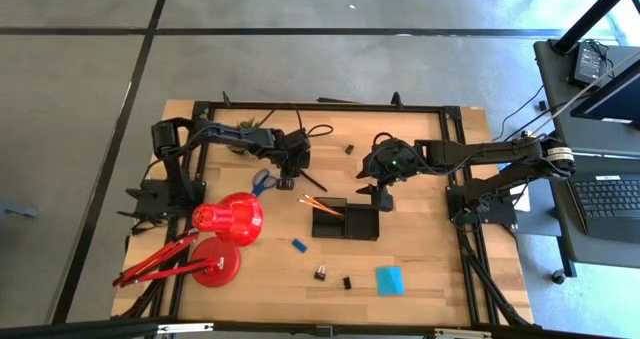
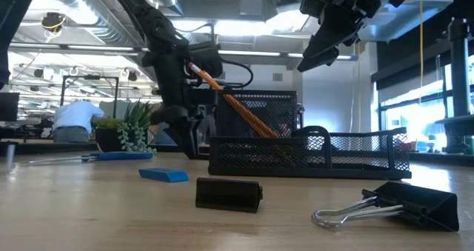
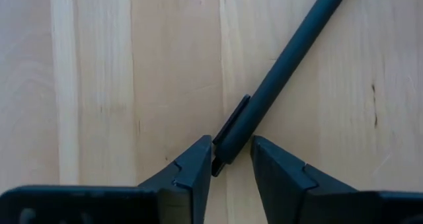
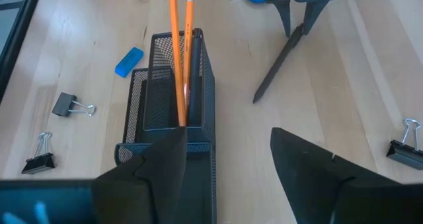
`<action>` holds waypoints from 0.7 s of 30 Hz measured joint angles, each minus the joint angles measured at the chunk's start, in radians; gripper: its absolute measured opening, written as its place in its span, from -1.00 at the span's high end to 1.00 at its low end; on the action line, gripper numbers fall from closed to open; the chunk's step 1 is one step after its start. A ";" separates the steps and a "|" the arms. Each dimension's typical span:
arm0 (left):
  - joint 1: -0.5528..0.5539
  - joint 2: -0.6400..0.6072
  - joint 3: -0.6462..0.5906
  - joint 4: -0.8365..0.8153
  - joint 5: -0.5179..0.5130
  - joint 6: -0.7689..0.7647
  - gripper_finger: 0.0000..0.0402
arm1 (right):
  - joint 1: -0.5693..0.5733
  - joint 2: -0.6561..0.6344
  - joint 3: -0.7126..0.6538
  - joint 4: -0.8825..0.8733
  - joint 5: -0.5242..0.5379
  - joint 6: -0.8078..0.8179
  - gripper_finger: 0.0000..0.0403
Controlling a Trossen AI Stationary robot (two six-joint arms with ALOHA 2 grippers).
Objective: Pick and place office supplies into organizer
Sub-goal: Put the black pen into the black desk organizer
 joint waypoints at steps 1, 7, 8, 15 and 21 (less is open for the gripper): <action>0.000 0.000 0.000 -0.001 -0.002 -0.008 0.49 | 0.000 0.000 0.000 0.000 0.000 0.000 -0.10; -0.008 0.001 -0.001 -0.003 -0.014 -0.003 0.57 | 0.000 0.000 0.000 0.000 0.000 -0.020 -0.10; -0.012 0.001 -0.001 -0.003 -0.016 0.005 0.58 | 0.000 0.000 0.000 0.000 0.000 -0.020 -0.10; -0.040 0.001 -0.001 0.001 -0.038 0.075 0.69 | 0.000 0.000 0.000 0.000 0.000 -0.022 -0.10; -0.057 0.002 -0.001 0.004 -0.080 0.077 0.82 | 0.000 0.000 0.000 0.000 0.000 -0.022 -0.10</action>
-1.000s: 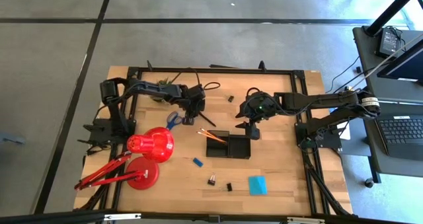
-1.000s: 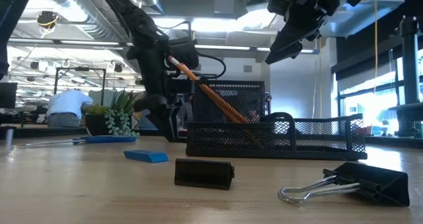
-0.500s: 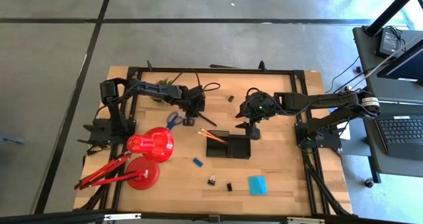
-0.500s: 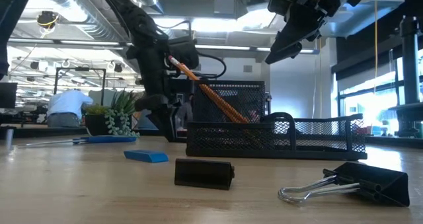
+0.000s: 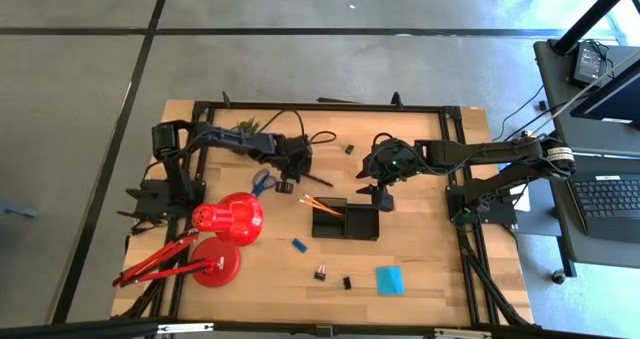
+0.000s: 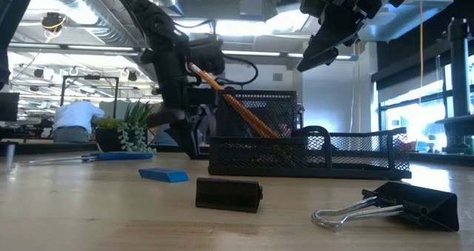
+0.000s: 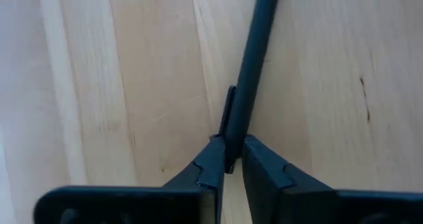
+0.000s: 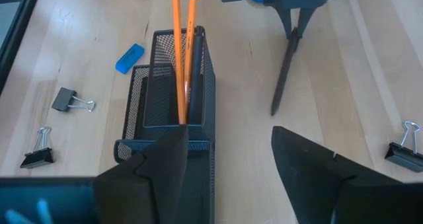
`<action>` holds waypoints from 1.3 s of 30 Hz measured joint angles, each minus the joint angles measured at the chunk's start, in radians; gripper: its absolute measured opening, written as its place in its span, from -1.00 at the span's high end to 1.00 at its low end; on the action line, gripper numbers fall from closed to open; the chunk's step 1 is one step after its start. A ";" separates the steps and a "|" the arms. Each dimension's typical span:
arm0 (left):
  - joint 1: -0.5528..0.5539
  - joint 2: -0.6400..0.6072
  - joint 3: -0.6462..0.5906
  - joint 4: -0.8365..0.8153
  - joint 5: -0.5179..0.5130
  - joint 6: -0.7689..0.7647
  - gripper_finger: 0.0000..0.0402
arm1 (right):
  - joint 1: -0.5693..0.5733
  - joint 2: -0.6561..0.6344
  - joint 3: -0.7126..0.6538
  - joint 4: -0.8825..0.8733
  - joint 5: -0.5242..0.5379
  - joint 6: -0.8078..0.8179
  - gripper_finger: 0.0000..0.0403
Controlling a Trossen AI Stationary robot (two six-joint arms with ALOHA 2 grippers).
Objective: Pick and place office supplies into organizer
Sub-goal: Put the black pen into the black desk organizer
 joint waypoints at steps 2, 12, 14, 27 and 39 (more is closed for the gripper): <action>-0.002 0.000 0.000 0.000 -0.012 0.000 0.85 | 0.000 0.000 0.000 0.000 0.000 0.000 -0.10; -0.023 -0.017 -0.002 0.000 -0.048 -0.003 0.87 | 0.000 0.000 0.000 0.000 0.000 0.000 -0.10; -0.030 -0.026 -0.004 0.000 -0.066 -0.003 0.87 | 0.000 0.000 0.000 0.000 0.000 0.000 -0.10; -0.078 -0.045 -0.004 0.047 -0.224 0.007 0.88 | 0.000 0.000 0.000 0.000 0.000 0.003 -0.10; -0.121 -0.047 0.074 0.027 -0.437 0.112 0.88 | 0.000 0.000 0.000 0.000 0.000 0.003 -0.10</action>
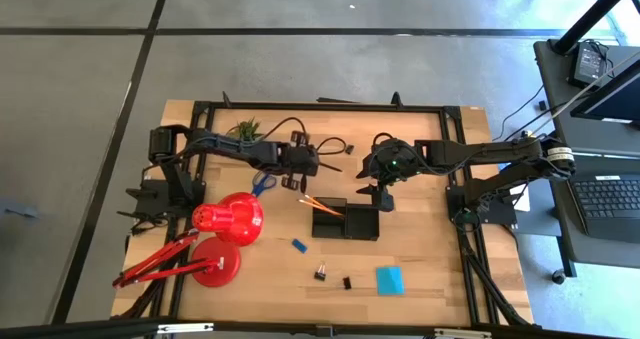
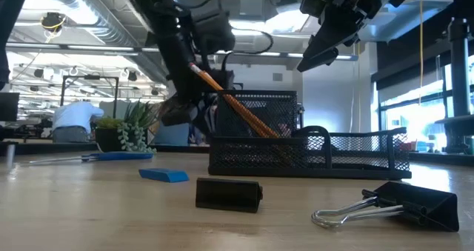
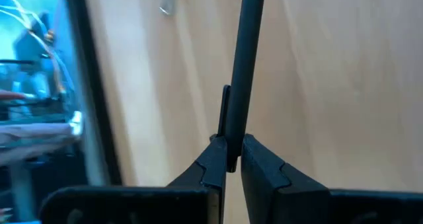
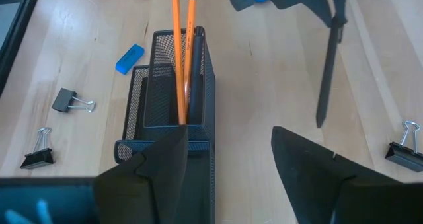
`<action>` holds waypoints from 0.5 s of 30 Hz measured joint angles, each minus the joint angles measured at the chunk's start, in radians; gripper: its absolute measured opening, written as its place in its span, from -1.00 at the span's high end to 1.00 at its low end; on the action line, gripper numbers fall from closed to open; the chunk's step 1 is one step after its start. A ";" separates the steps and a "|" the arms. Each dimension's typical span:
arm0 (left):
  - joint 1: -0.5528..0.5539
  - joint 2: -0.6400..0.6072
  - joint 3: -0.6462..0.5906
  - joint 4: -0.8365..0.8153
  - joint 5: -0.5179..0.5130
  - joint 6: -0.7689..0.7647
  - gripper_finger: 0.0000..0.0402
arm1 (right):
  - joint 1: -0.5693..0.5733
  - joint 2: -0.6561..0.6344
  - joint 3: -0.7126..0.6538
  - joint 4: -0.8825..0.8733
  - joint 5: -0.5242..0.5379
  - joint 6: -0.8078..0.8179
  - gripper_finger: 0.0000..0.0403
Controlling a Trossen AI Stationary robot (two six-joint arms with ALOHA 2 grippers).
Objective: Pick and place office supplies into organizer
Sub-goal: Put the black pen into the black desk organizer
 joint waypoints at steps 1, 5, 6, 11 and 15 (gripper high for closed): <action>-0.005 0.000 0.012 -0.003 -0.017 0.012 0.88 | 0.000 0.000 0.000 0.000 0.000 0.000 -0.10; -0.026 -0.022 0.044 -0.011 -0.089 0.070 0.88 | 0.000 0.000 0.000 0.000 0.000 0.003 -0.10; -0.031 -0.032 0.050 -0.008 -0.103 0.082 0.88 | 0.000 0.000 0.000 0.000 0.000 0.003 -0.10; -0.054 -0.122 0.058 -0.010 -0.159 0.116 0.88 | 0.000 0.000 0.000 -0.005 0.000 0.015 -0.10; -0.080 -0.199 0.059 -0.011 -0.171 0.122 0.88 | 0.000 0.000 0.000 -0.012 0.000 0.058 -0.10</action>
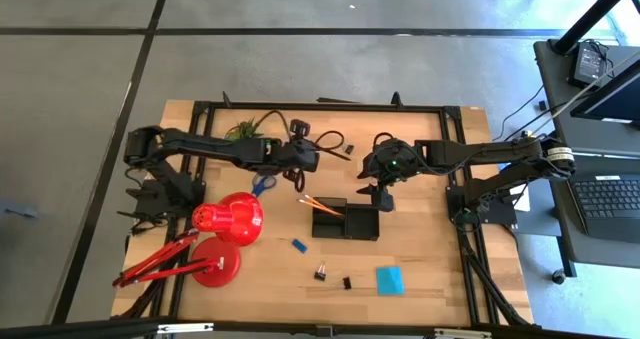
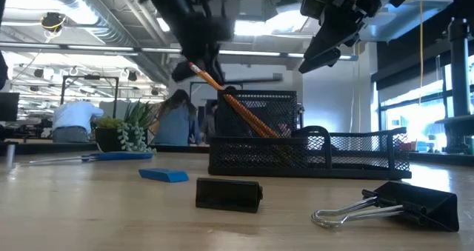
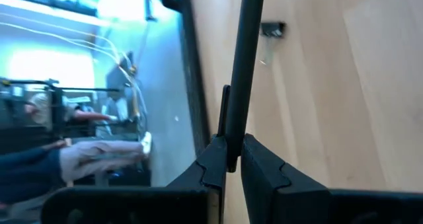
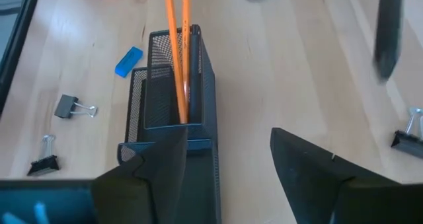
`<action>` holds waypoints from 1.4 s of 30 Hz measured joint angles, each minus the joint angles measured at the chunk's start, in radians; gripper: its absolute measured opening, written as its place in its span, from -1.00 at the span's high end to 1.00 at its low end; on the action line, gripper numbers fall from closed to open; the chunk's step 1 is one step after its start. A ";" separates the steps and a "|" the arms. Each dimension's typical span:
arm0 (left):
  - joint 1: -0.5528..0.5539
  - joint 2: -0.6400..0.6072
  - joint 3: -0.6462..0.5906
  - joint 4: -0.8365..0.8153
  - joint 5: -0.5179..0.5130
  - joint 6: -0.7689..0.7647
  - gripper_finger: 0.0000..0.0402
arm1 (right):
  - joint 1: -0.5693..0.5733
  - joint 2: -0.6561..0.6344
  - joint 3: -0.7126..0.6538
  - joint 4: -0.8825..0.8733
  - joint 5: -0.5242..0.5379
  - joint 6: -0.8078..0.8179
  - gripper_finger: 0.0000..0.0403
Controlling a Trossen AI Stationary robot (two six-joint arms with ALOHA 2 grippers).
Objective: Pick and place office supplies into organizer
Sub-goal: Put the black pen into the black desk organizer
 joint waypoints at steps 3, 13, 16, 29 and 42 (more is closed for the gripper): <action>-0.027 -0.040 0.000 0.002 -0.032 0.017 0.88 | 0.000 0.000 0.000 -0.014 0.000 0.034 -0.10; -0.106 -0.024 0.000 0.005 -0.117 0.059 0.88 | 0.000 -0.004 0.000 -0.083 0.000 0.191 -0.10; -0.136 -0.023 0.000 0.003 -0.164 0.095 0.88 | 0.000 -0.006 0.000 -0.091 0.000 0.207 -0.10; -0.263 -0.023 0.000 0.003 -0.314 0.247 0.88 | 0.000 -0.007 0.000 -0.128 0.016 0.250 -0.10; -0.304 -0.023 0.000 0.005 -0.313 0.306 0.89 | 0.000 -0.007 0.000 -0.184 0.054 0.283 -0.10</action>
